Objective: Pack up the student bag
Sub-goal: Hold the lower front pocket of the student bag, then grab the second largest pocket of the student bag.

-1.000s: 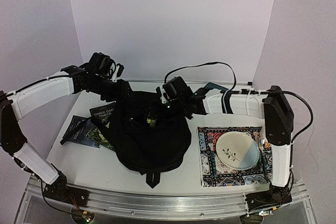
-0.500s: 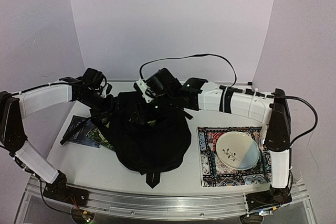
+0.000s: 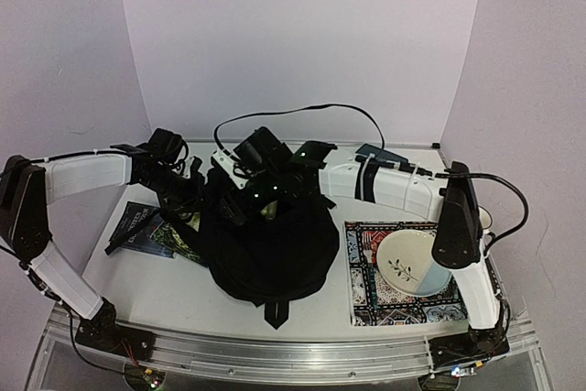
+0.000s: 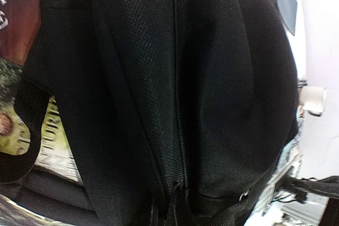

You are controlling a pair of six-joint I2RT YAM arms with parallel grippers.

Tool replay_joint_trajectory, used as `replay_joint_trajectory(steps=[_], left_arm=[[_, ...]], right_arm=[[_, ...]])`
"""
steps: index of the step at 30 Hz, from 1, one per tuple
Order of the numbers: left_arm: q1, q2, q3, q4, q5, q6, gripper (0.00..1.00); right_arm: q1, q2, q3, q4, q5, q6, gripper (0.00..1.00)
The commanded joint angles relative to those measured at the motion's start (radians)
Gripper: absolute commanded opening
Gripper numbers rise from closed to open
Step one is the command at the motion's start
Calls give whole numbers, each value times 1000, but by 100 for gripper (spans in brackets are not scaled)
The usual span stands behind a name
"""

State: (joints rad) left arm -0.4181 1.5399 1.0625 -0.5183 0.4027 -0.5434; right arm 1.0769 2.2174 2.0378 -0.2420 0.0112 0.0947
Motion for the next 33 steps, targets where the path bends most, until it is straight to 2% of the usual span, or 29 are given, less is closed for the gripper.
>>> replay_joint_trajectory(steps=[1, 16, 21, 25, 33], left_arm=[[-6, -65, 1, 75, 122, -47, 0], [-7, -113, 13, 92, 191, -71, 0], [-7, -116, 6, 93, 178, -69, 0], [-7, -114, -7, 94, 171, -66, 0], [-12, -114, -4, 96, 179, -63, 0]], right_arm=[[11, 31, 68, -28, 30, -119, 69], [42, 101, 124, -26, 187, -290, 64], [44, 95, 119, -26, 204, -283, 49], [44, 74, 111, -14, 181, -245, 43], [44, 78, 117, 31, 172, -174, 38]])
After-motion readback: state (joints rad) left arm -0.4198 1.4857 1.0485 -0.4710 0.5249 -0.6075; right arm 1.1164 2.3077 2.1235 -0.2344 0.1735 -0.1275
